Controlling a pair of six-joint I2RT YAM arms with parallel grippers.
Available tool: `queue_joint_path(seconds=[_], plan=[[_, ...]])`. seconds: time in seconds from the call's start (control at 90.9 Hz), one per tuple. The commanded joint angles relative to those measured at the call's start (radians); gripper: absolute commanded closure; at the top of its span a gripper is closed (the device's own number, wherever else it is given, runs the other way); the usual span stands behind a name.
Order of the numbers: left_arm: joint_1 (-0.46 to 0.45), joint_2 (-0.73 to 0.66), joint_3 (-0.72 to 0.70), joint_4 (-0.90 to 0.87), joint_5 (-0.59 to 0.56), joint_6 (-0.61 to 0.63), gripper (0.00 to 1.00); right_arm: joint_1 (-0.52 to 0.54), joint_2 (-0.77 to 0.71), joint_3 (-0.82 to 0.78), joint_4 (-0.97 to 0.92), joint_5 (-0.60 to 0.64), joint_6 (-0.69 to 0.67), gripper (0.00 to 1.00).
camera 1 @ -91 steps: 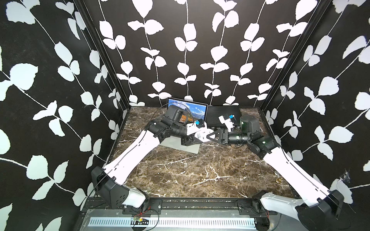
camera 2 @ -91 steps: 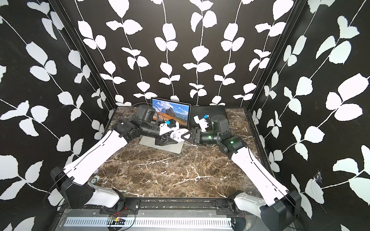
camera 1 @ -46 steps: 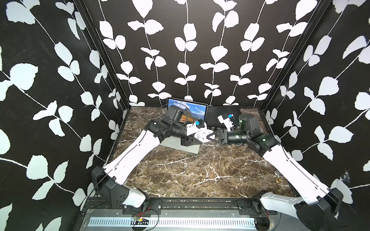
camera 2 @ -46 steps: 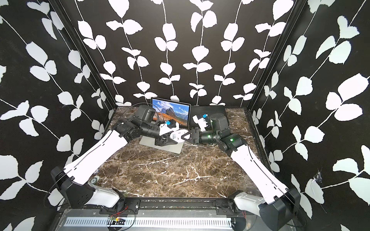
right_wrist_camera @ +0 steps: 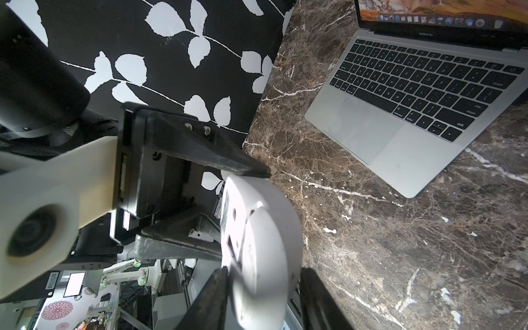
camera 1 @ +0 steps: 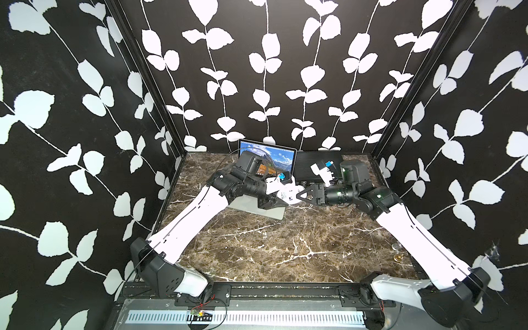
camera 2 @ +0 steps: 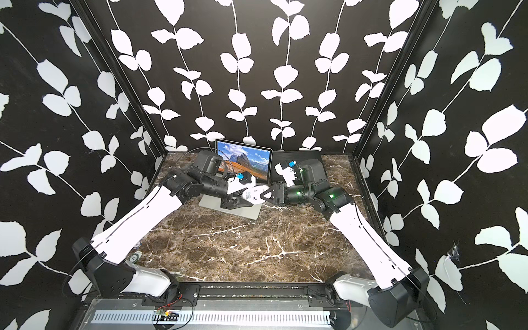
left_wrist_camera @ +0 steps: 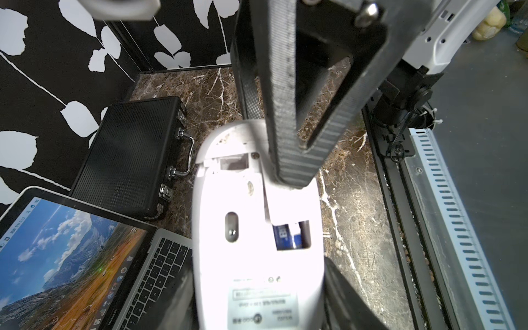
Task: Insert the wireless mouse receiver into the laptop
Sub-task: Close the lid on the mouse.
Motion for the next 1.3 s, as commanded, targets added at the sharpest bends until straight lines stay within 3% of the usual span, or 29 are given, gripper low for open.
queue_joint_path(seconds=[0.0,0.242,0.858,1.287], plan=[[-0.002,-0.018,0.038,-0.003,0.046,0.007,0.53,0.003,0.019,0.025,-0.065,0.035,-0.050,0.58],[-0.002,-0.009,0.049,-0.011,0.055,0.007,0.53,0.007,0.043,0.042,-0.097,0.027,-0.081,0.60],[-0.025,-0.017,0.044,0.000,-0.023,0.052,0.53,0.025,0.065,-0.010,0.001,0.025,0.017,0.58],[-0.027,-0.023,0.047,0.013,-0.007,0.049,0.53,0.066,0.104,0.009,0.002,0.031,0.003,0.57]])
